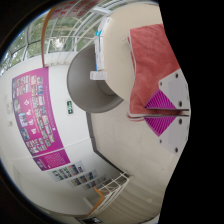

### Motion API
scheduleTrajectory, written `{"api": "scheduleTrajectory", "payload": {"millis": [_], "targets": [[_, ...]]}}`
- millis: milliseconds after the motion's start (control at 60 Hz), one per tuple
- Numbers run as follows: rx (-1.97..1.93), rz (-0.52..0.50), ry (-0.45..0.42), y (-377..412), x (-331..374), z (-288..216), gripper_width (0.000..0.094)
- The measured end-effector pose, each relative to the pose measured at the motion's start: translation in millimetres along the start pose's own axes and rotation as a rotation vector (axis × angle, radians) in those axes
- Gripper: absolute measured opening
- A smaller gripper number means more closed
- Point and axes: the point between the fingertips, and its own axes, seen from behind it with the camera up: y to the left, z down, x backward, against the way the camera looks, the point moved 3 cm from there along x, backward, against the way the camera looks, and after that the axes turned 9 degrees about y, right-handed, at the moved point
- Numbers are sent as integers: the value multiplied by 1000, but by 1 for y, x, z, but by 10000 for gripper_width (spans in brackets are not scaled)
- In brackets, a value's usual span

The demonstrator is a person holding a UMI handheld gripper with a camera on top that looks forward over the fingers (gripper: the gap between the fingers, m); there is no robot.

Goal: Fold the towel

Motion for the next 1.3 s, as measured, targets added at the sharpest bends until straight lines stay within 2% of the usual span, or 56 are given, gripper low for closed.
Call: {"api": "scheduleTrajectory", "payload": {"millis": [100, 167, 233, 333, 367, 417, 483, 567, 683, 900, 1217, 1300], "targets": [[-81, -101, -63, 2, 38, -39, 53], [-121, -103, -85, -30, 53, -58, 53], [-137, -63, -89, -72, 54, -60, 54], [-149, 59, -54, -144, 41, -39, 79], [-153, 87, -32, -166, 37, -30, 150], [-146, 135, 16, -193, 30, -15, 322], [-126, 215, 41, -231, 36, -3, 476], [-93, 264, 23, -243, 58, 0, 863], [-20, 303, -18, -241, 94, -4, 857], [34, 322, -59, -182, 170, 4, 856], [36, 369, -131, -83, 284, 60, 856], [43, 380, -122, -63, 309, 79, 857]]}}
